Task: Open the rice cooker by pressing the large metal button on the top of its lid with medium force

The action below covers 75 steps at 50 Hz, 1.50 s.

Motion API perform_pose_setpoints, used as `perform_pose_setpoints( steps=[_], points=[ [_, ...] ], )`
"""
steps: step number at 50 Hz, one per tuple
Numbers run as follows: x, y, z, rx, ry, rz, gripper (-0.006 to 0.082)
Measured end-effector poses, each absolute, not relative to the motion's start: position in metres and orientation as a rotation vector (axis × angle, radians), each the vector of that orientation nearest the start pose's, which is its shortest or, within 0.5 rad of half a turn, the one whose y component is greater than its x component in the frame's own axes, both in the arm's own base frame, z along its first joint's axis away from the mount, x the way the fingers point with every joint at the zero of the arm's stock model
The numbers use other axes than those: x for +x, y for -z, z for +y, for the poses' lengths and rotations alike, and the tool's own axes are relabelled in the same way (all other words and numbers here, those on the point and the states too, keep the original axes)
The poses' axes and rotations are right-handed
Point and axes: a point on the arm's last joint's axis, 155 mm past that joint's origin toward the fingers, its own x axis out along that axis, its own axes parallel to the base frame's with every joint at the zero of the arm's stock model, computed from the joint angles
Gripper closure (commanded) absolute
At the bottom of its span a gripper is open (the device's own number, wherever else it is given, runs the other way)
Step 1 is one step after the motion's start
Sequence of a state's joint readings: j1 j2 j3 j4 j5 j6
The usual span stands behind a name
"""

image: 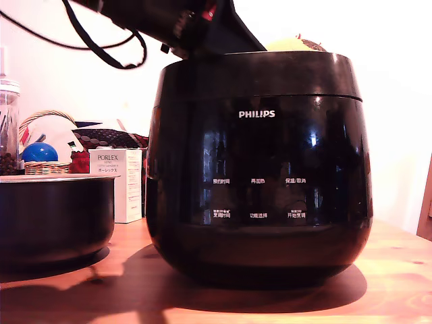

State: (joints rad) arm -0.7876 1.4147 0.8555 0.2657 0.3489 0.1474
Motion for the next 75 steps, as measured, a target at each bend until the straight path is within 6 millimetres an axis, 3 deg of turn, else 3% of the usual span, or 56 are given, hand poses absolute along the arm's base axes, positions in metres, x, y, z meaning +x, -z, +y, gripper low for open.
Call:
perform_pose_setpoints(
  steps=[13, 20, 32, 43, 57, 67, 75],
  points=[
    [0.275, -0.228, -0.364, 0.043, 1.138, 0.187, 0.0786],
    [0.278, -0.248, -0.362, 0.009, 1.114, 0.121, 0.0787],
    [0.283, -0.285, -0.344, -0.018, 1.040, 0.027, 0.0787],
    [0.295, -0.307, -0.324, -0.032, 0.962, -0.031, 0.0787],
    [0.321, -0.342, -0.271, -0.057, 0.753, -0.114, 0.0787],
    [0.330, -0.372, -0.229, -0.030, 0.599, -0.207, 0.0786],
    [0.336, -0.385, -0.202, -0.018, 0.505, -0.241, 0.0786]
  ],
)
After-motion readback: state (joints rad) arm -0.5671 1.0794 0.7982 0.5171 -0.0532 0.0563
